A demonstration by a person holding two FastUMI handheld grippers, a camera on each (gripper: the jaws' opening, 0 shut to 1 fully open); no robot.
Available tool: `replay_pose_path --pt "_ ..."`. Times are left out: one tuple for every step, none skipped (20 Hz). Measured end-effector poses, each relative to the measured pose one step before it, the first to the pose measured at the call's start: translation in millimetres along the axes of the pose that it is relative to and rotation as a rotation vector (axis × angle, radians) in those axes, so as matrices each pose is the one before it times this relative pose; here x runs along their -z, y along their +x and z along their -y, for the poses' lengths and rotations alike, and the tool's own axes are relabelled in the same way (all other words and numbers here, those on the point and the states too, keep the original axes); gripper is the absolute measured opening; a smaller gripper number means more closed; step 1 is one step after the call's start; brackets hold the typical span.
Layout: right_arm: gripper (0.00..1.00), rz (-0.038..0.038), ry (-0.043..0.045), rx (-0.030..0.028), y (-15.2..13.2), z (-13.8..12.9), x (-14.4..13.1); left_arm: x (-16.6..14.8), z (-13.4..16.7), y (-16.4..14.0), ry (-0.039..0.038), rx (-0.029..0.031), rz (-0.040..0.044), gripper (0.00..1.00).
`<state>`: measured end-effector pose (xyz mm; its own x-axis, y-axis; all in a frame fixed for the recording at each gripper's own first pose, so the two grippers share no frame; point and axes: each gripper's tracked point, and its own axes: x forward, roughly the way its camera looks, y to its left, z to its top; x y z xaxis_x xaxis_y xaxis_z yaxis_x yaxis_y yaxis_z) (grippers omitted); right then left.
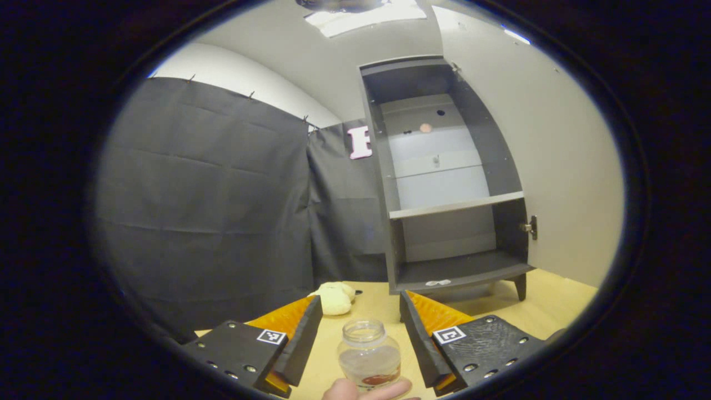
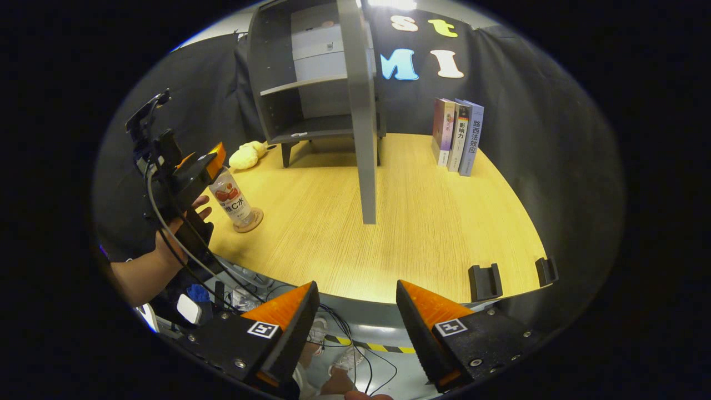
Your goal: Open the cabinet door with the right hand, grasp the bottle in the cabinet with the left hand and place it on the coaster, then close the cabinet door with the right hand.
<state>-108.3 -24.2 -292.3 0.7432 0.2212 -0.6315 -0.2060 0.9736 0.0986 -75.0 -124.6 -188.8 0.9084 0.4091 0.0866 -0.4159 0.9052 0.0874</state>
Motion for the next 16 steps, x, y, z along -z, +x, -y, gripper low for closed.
replay_pose_path --pt "0.86 0.01278 0.00542 0.00472 -1.52 2.68 -4.73 -11.49 1.33 -0.36 0.00123 0.00587 0.01044 0.8" --pt "0.86 0.01454 0.00506 0.00811 -1.63 2.39 -4.71 -11.95 0.95 -0.64 -0.00047 0.00374 0.00985 0.8" --pt "0.86 0.01531 0.00735 0.00773 -2.33 3.16 -5.9 -13.42 1.24 -0.79 -0.00484 0.00601 0.0069 0.86" --pt "0.86 0.01566 0.00923 0.00736 -2.53 2.2 -5.52 -14.5 2.05 -0.48 -0.00775 0.00841 0.00566 0.8" --pt "0.86 0.01561 0.00723 0.01117 -3.38 3.89 -6.66 -14.43 1.8 -0.1 -0.00844 0.00964 -0.0014 0.82" --pt "0.86 0.02017 0.00222 0.01591 -4.69 5.09 -6.47 -15.79 0.39 -0.94 -0.01307 0.00656 0.00387 0.78" --pt "0.86 0.02621 0.00544 0.00703 -4.6 3.89 -10.83 -19.2 1.17 -1.61 -0.00769 0.00468 0.00911 0.8" --pt "0.86 0.02026 0.00365 0.00322 -2.49 1.75 -8.59 -23.39 -0.79 -2.05 0.00115 0.00284 0.02182 0.77" --pt "0.87 0.01885 -0.00226 0.00902 -4.01 4.8 -9.42 -24.93 0.41 -1.88 0.00549 0.0096 0.03106 0.8" --pt "0.86 0.02496 -0.00252 0.01196 -3.4 5.94 -10.61 -24.92 0.98 -1.49 0.00907 0.01192 0.03499 0.86" --pt "0.87 0.02785 -0.00188 0.01279 -3.42 6.46 -12.48 -22.29 3.9 -0.81 0.0091 0.01926 0.03186 0.85" --pt "0.87 0.0261 -0.00453 0.01659 -1.68 6.72 -11.28 -19.41 4.28 -0.72 0.0079 0.01934 0.02806 0.8" --pt "0.87 0.02641 -0.00736 0.02396 -0.31 9.93 -14.08 -15.43 3.28 1.17 0.00765 0.01477 0.01925 0.74" --pt "0.87 0.0306 -0.00382 0.02084 1.22 9.3 -15.54 -14.97 2.76 -2.75 0.00062 0.01632 0.0137 0.85" --pt "0.87 0.03601 -0.00081 0.02167 1.18 9.05 -19.34 -14.84 1.12 -0.89 -0.00285 0.0112 0.01109 0.86" --pt "0.87 0.04537 0.00231 0.0218 2.38 9.06 -23.22 -11.07 1.58 0.52 -0.00419 0.0136 0.00154 0.86"
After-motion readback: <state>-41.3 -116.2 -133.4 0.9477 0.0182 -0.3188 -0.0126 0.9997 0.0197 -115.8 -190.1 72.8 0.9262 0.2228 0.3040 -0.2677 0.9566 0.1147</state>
